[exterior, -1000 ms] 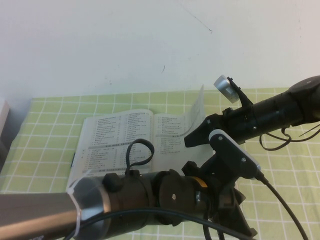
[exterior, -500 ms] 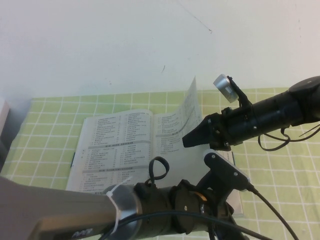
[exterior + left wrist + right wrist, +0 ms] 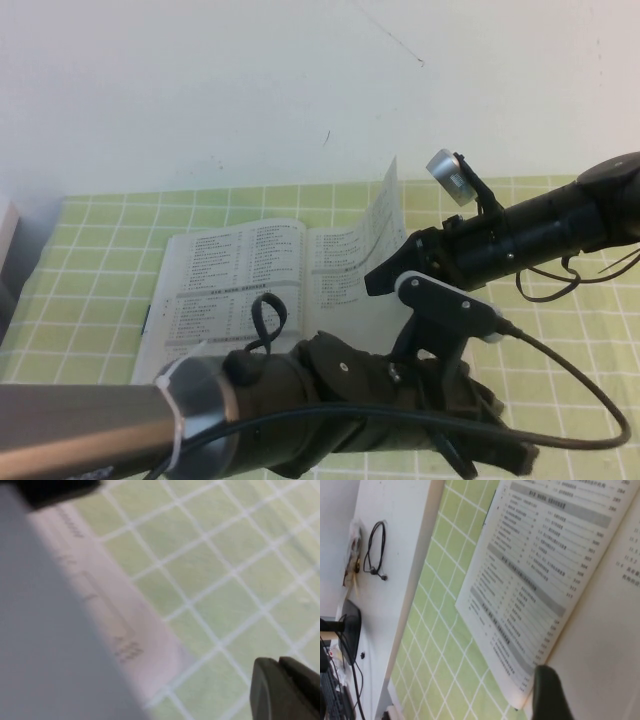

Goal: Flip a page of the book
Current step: Open the closed book

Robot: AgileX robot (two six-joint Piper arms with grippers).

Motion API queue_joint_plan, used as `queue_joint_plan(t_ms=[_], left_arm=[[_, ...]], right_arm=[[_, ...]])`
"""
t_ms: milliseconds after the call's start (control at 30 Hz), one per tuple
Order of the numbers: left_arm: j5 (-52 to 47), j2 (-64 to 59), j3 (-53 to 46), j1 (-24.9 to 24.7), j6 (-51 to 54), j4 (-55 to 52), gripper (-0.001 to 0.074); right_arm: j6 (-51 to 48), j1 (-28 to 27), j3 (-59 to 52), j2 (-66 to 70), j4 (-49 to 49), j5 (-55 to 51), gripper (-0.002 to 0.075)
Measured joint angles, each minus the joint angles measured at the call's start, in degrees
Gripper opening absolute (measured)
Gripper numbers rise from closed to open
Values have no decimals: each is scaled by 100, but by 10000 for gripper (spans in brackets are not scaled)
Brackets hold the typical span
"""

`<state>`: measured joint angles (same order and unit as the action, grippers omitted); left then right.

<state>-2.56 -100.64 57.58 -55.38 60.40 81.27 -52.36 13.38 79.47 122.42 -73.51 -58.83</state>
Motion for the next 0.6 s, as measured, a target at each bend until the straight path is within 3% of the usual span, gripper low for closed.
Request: queue_joint_plan(t_ms=[100, 200, 433, 500, 600], left_arm=[[-942, 212, 0, 0, -165, -191, -4], [-1578, 412, 0, 0, -1158, -1402, -4], [-2863, 518, 0, -242, -6117, -7177, -4], [-2902, 518, 0, -429, -6954, -8418, -4], [-2538, 518, 0, -805, -7766, -9476, -4]], right_arm=[[-21, 0, 0, 0, 0, -15, 372], [-63, 0, 0, 0, 10, -15, 372], [-85, 0, 0, 0, 18, -29, 372], [-85, 0, 0, 0, 18, -29, 372], [-85, 0, 0, 0, 18, -29, 372]])
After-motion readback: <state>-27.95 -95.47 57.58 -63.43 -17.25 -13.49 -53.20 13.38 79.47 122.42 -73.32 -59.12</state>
